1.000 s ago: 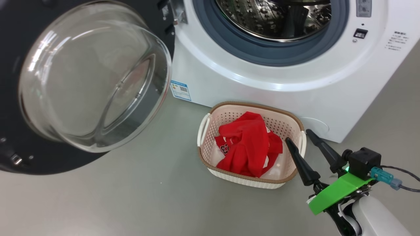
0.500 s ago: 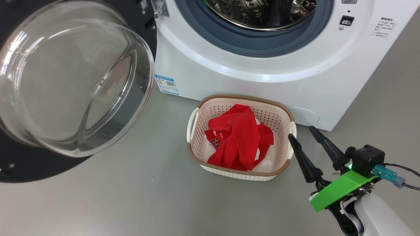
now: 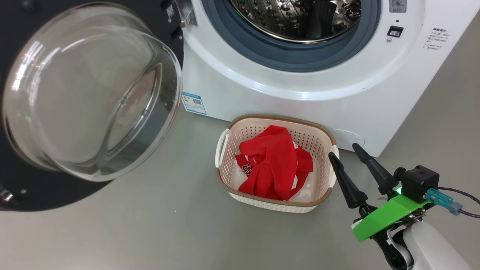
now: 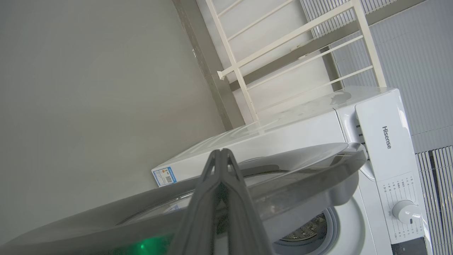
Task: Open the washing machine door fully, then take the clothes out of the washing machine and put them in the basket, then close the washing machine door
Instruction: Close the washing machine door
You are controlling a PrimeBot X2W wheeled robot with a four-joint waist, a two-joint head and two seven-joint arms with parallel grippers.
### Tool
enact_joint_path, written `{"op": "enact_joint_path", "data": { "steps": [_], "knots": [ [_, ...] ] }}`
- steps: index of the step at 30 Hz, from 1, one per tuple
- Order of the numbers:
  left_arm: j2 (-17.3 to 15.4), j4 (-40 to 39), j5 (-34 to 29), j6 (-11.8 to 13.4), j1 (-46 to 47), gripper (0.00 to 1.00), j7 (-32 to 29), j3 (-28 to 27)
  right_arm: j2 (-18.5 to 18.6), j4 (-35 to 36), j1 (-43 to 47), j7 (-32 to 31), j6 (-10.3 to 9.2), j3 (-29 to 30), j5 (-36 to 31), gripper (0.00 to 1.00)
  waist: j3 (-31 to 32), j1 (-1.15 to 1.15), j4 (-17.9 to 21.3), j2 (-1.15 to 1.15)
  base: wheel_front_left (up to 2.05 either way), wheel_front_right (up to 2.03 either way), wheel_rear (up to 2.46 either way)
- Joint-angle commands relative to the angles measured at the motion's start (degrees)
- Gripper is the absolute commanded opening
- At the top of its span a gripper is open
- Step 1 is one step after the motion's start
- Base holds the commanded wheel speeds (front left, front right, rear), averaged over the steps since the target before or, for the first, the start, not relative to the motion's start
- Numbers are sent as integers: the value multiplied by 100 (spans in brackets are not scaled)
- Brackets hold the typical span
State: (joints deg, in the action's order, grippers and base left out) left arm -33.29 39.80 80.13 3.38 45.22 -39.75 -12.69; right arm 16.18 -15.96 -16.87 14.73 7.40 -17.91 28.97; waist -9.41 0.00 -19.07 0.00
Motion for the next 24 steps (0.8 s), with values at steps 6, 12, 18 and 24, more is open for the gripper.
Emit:
{"op": "enact_joint_path", "data": {
  "steps": [6, 12, 18, 24],
  "knots": [
    [-357, -652, 241, 56, -381, 0, -809, 75, -46, 114, -4, 27, 9, -94, 40, 100, 125, 0, -4, 0, 0, 0, 0],
    [-303, -1318, 455, 197, -774, 0, -1404, 169, -103, 99, 60, 27, 9, -101, 54, 100, 269, 0, 24, 0, 0, 0, 0],
    [-152, -2155, 729, 440, -1103, 0, -1829, 196, -163, 95, 135, 27, 9, -103, 69, 100, 419, 0, 94, 0, 0, 0, 0],
    [100, -2960, 1102, 796, -1354, 0, -2211, 215, -215, 96, 216, 27, 9, -97, 77, 100, 544, 0, 209, 0, 0, 0, 0]
  ]
}}
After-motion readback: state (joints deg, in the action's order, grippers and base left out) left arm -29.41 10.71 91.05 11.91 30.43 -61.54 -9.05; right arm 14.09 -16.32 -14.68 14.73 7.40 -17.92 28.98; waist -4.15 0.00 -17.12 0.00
